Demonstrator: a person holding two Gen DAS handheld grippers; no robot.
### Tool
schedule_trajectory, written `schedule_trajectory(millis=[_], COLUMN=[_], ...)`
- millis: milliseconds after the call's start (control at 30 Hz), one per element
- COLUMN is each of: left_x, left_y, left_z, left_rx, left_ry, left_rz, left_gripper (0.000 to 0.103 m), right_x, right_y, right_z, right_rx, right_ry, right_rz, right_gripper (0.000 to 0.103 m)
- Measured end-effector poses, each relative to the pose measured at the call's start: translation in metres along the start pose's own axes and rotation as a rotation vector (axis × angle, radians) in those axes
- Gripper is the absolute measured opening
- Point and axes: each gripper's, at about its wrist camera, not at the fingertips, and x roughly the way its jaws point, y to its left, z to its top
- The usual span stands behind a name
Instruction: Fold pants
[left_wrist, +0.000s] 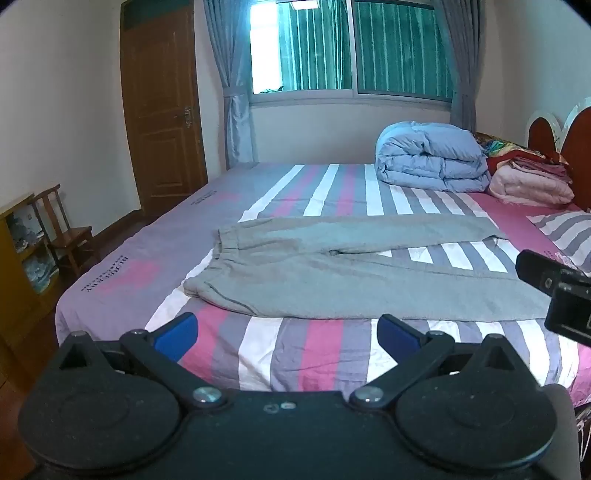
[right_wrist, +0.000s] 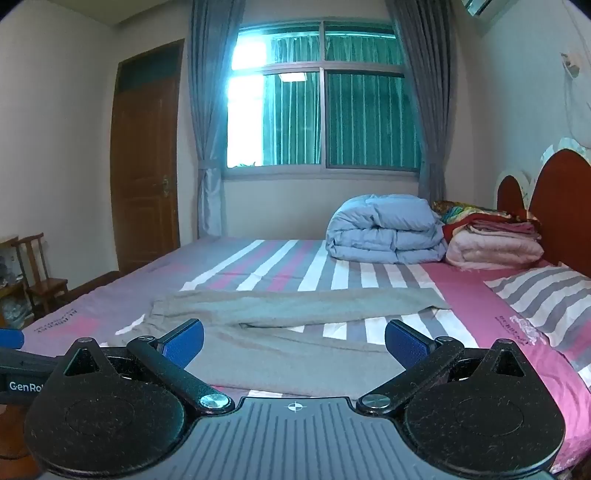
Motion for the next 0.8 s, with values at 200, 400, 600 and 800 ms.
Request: schedule_trajectory(millis=[200, 400, 600, 800], left_x=[0.000, 0.000, 0.002, 0.002], left_y=[-0.003, -0.001, 0.001, -0.001], left_z=[-0.002, -0.001, -0.003, -0.003], left_rx=[0.015, 0.013, 0.011, 0.009], left_ry=[0.002, 0.002, 0.009, 0.013], left_rz=[-0.005, -0.012, -0.014, -0.017], left_gripper=[0.097, 0.097, 0.097, 0.097], right_x=[-0.007, -0.011, -0.014, -0.014], right_y=[-0.012, -0.016, -0.025, -0.030], right_z=[0.001, 0.002, 0.005, 0.001], right_rx=[0.010, -0.001, 0.000, -0.005], right_ry=[0.006, 0.010, 0.008, 0.008], right_rz=[-0.001, 0.006, 0.013, 0.021], right_gripper=[0.103, 0.103, 0.103, 0.103])
